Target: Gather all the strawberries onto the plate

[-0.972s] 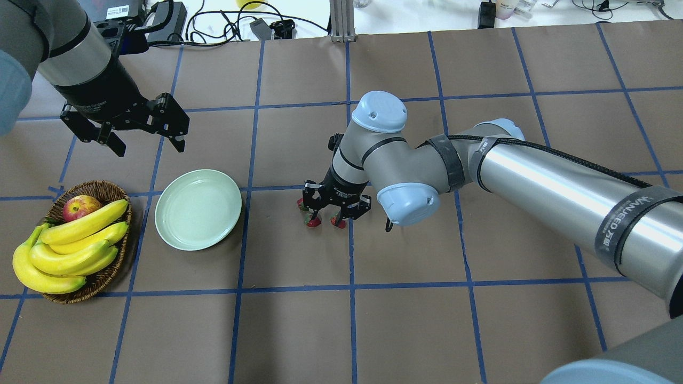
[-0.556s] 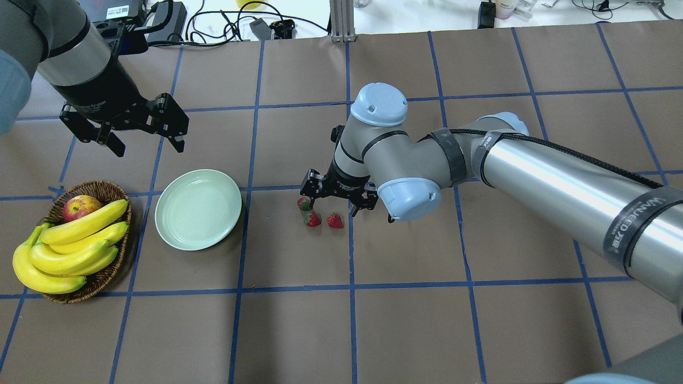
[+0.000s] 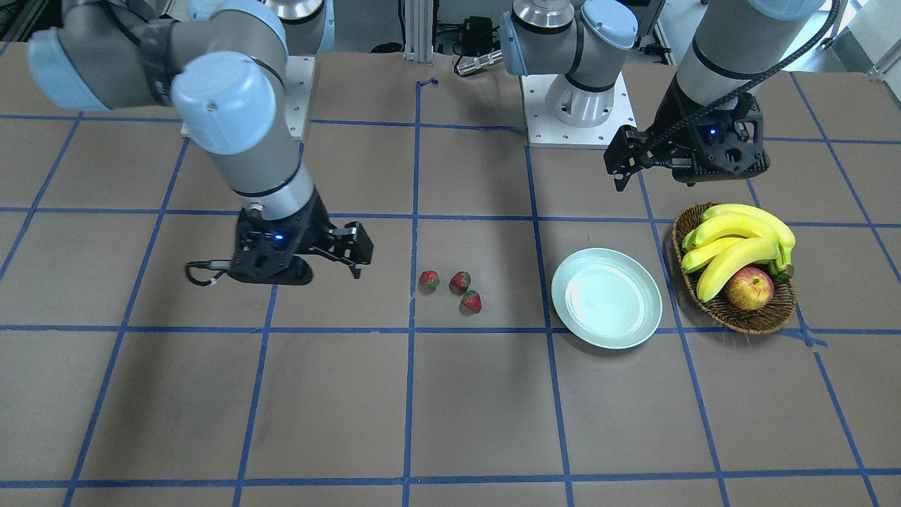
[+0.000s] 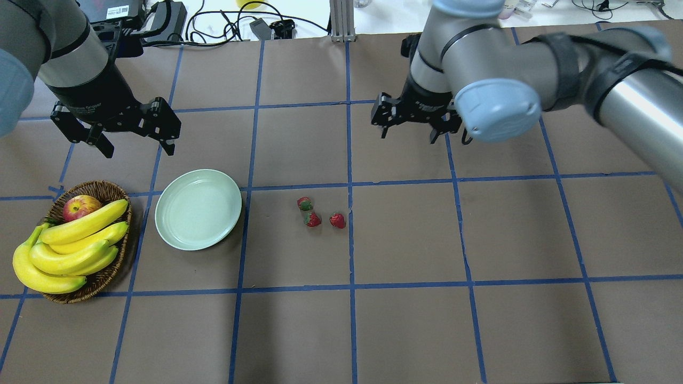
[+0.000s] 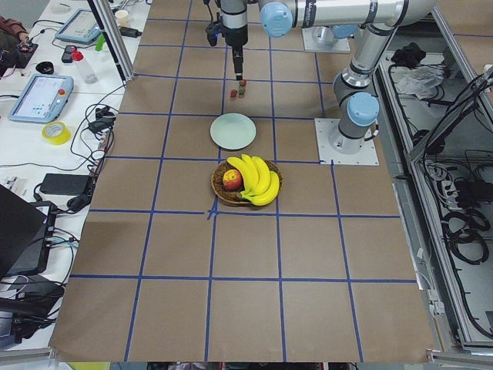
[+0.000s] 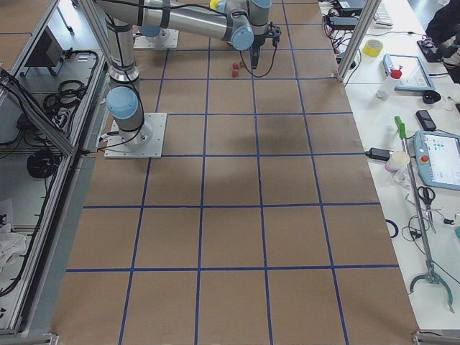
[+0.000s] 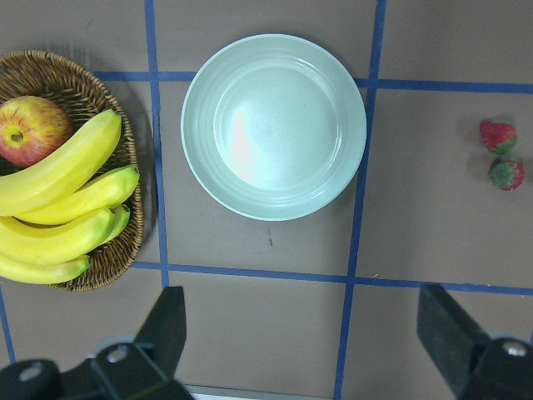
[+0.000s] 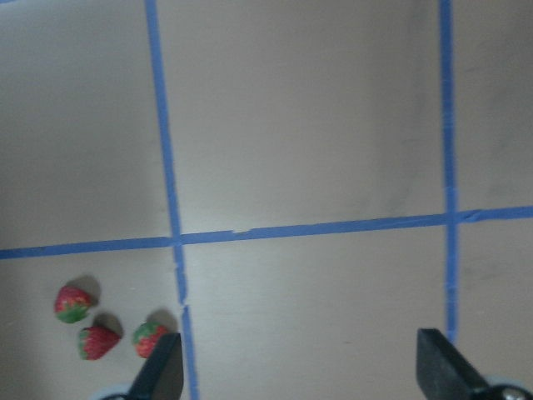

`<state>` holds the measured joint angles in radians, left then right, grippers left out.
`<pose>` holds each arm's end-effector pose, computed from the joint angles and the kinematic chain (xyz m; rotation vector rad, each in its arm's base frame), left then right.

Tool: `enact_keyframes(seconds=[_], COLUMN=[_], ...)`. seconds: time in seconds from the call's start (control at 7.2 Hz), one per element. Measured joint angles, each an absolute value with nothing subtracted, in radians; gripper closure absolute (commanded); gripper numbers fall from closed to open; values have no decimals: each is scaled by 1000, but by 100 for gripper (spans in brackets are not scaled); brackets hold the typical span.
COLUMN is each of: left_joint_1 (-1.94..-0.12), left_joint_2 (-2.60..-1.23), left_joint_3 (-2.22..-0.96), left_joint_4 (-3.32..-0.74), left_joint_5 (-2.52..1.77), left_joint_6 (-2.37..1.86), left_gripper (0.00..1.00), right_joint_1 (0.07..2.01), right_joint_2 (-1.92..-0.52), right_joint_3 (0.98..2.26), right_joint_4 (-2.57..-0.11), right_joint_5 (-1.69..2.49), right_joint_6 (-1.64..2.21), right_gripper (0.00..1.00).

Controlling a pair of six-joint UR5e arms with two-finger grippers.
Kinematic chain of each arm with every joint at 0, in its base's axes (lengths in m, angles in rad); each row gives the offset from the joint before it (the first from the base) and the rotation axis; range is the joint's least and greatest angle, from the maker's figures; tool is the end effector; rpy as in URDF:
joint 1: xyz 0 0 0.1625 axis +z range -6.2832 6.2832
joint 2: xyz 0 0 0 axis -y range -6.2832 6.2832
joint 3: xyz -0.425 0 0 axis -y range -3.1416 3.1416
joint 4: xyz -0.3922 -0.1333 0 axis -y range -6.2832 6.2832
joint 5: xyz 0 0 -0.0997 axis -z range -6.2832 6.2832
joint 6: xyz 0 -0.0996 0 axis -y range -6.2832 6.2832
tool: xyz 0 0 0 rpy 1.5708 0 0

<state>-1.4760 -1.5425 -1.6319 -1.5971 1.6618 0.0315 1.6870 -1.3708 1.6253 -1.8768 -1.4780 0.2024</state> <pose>-0.0789 -0.4833 0.4696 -0.0925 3.0515 0.0988 0.2075 -0.5483 0.3864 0.1274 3.0387 -0.0550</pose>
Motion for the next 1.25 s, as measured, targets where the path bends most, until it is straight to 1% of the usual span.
enact_keyframes(seconds=[0.28,0.42,0.69,0.83,1.11,1.25], left_joint_1=[-1476,-1478,-1486,-1501,-1572,-1601], left_joint_2=[-1549,-1565,-1627,-1659,-1714,-1739], left_joint_3=[-1642,-1656,-1743,-1778,-1800,-1809], left_joint_4=[-1583,-1531,-1282,-1207,-1144,-1119], left_joint_5=[1653,1629,1523,1495,1483,1468], left_joint_6=[12,-6,-64,-150,-331,-422], left_gripper=[0,0,0,0,0,5], right_joint_1=[1596,1582,1586,1591,1593,1593], right_joint_2=[-1459,-1497,-1559,-1581,-1599,-1600], right_joint_3=[1568,1548,1533,1537,1556,1558], right_joint_4=[-1728,-1676,-1652,-1652,-1654,-1655], right_joint_5=[-1561,-1579,-1589,-1590,-1588,-1589], right_joint_6=[72,52,48,46,38,34], right_gripper=[0,0,0,0,0,0])
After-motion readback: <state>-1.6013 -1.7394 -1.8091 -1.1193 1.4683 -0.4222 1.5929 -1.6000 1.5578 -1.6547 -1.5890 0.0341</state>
